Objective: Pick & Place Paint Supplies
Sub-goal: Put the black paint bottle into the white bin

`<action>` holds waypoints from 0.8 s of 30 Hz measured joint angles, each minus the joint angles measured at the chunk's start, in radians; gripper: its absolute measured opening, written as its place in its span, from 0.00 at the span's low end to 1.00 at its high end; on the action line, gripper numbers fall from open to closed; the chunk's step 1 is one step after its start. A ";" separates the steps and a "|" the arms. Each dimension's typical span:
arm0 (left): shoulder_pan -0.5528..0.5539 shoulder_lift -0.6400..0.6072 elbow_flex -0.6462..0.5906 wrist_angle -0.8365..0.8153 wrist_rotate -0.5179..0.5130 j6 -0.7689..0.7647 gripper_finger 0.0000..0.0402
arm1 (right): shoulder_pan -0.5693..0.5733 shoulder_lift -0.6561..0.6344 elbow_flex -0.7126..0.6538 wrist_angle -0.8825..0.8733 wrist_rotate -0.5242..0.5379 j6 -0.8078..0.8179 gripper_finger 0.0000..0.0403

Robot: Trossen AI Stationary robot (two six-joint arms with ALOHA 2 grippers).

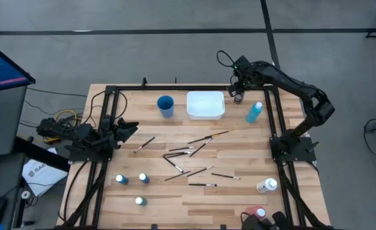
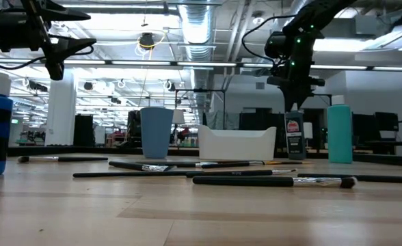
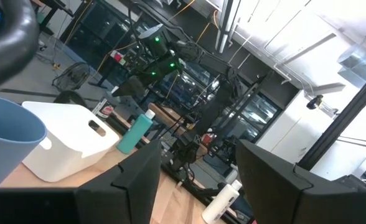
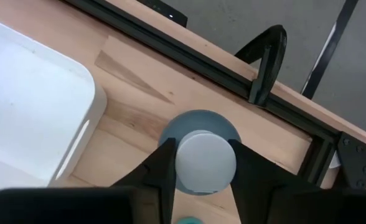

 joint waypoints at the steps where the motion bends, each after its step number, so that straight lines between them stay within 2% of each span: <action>1: 0.000 0.000 0.000 0.000 0.000 0.000 0.50 | -0.001 0.000 0.000 0.000 0.000 0.000 0.27; 7: 0.000 0.000 0.000 0.000 0.000 0.000 0.50 | -0.001 -0.008 -0.001 -0.008 -0.004 0.000 0.30; 13: 0.000 0.000 0.000 0.000 0.000 0.000 0.50 | 0.009 -0.027 0.025 -0.033 -0.006 0.000 0.27; 24: 0.000 0.000 0.000 0.000 0.000 0.000 0.50 | 0.108 -0.031 0.195 -0.051 -0.027 0.034 0.28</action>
